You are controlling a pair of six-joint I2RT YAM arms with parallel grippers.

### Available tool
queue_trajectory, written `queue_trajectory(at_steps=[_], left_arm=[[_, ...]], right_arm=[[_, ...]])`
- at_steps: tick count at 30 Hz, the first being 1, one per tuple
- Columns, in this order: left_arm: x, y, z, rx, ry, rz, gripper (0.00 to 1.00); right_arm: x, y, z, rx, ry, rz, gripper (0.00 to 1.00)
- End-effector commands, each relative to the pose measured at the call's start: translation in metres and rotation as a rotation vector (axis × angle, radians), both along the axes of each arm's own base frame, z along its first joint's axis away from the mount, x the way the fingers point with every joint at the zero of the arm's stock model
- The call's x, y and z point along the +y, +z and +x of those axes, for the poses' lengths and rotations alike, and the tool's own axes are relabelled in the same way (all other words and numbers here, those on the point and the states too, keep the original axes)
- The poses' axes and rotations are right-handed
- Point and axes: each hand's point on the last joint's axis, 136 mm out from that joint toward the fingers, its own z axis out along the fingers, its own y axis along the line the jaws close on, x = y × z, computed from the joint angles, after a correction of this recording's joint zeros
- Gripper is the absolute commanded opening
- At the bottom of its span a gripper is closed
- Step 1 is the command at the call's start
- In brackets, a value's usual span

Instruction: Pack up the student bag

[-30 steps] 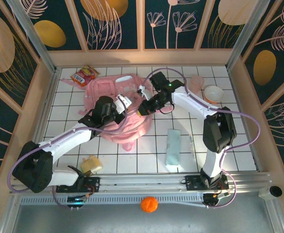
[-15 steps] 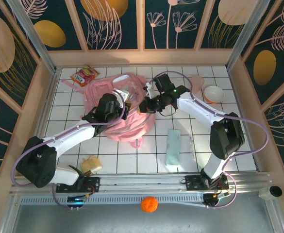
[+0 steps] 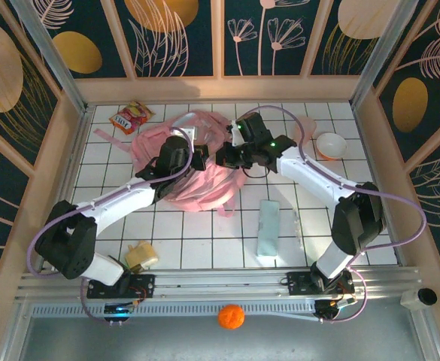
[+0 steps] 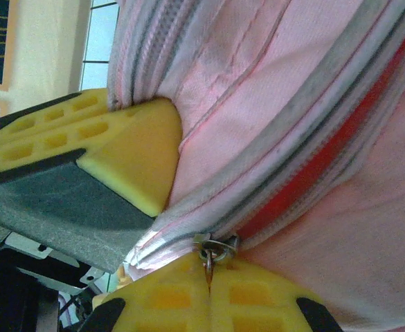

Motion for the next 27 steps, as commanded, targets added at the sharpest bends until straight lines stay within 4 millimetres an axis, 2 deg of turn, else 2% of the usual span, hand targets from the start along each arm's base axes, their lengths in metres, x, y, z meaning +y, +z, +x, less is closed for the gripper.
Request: queue_trajectory(at_steps=[1,7,11,14,20,27], left_arm=[[0.002,0.091,0.027,-0.201,0.125,-0.250,0.00],[0.006,0.087,0.031,-0.180,0.170,-0.286,0.00],[0.005,0.079,0.032,-0.137,0.184,-0.329,0.00],[0.004,0.080,0.032,-0.117,0.195,-0.375,0.00],[-0.002,0.088,0.038,-0.094,0.210,-0.435,0.00],[-0.002,0.098,0.038,-0.094,0.228,-0.495,0.00]], right_arm=[[0.016,0.011,-0.035,0.052,0.054,0.048,0.00],[0.024,0.009,-0.044,0.058,0.028,0.117,0.00],[0.020,0.002,-0.049,0.052,-0.027,0.103,0.00],[0.019,0.001,-0.054,0.046,-0.062,0.099,0.00],[0.033,-0.004,-0.065,0.049,-0.075,0.138,0.00],[0.034,-0.004,-0.063,0.023,-0.135,0.130,0.00]])
